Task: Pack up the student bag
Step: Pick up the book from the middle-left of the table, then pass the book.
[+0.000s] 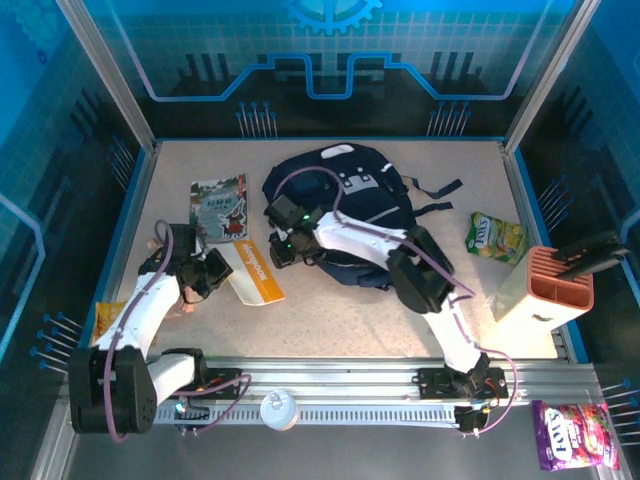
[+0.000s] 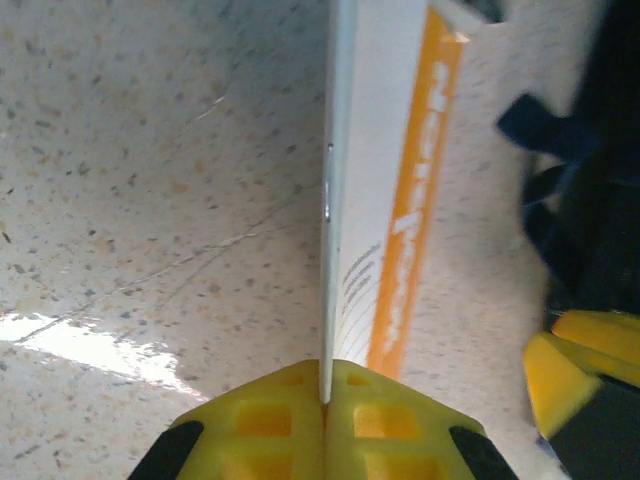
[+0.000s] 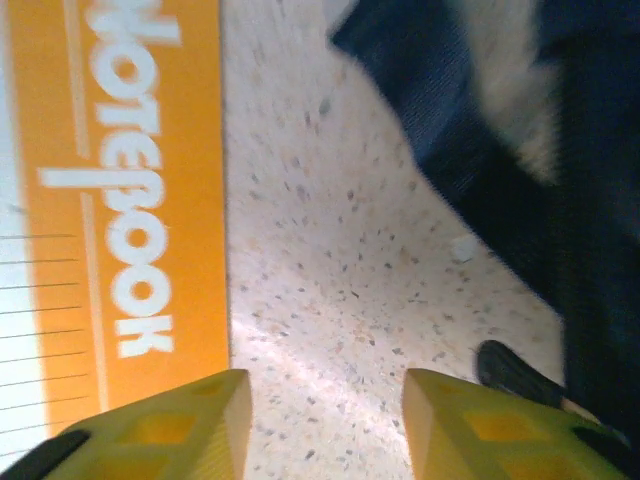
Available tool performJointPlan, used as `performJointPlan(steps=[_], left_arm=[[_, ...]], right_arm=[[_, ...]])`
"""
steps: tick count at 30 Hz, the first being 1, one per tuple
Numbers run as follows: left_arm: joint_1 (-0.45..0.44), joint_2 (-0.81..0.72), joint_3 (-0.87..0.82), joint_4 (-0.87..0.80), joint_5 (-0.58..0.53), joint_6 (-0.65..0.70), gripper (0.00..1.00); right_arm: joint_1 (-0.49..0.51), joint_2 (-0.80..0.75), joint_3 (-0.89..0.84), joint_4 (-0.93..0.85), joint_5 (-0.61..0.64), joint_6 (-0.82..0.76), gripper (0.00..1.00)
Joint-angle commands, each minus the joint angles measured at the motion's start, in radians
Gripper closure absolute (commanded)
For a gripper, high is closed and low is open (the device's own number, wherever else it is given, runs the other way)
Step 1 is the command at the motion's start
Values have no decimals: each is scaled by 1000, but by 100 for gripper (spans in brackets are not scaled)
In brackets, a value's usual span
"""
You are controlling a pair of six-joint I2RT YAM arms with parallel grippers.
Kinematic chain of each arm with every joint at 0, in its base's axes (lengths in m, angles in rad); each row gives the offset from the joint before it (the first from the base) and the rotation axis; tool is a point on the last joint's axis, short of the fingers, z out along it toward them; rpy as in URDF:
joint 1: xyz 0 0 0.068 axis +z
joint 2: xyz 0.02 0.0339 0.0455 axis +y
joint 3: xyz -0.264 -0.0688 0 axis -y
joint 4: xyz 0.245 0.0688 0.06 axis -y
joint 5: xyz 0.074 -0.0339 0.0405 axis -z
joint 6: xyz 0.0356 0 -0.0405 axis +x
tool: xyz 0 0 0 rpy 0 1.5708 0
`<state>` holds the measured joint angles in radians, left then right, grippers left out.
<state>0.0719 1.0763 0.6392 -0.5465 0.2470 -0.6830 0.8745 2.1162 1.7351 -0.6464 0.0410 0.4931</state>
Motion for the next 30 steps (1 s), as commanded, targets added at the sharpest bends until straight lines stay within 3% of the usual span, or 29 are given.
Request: performJointPlan(steps=[1,11,20,30], left_arm=[[0,-59,62,-2,28,-53,100],[-70,-35,153,422,100,-328,100],[-194,110,254,673,27,-430,100],[-276,206,257,871,-69,-528,100]], right_arm=[[-41,-208,-140,237,-29,22,46],[-272,-525,-554,643,-196,284,16],[-388,-607,-727,837,-317,520,10],[-392,-612,-881,1211,-375,882,9]])
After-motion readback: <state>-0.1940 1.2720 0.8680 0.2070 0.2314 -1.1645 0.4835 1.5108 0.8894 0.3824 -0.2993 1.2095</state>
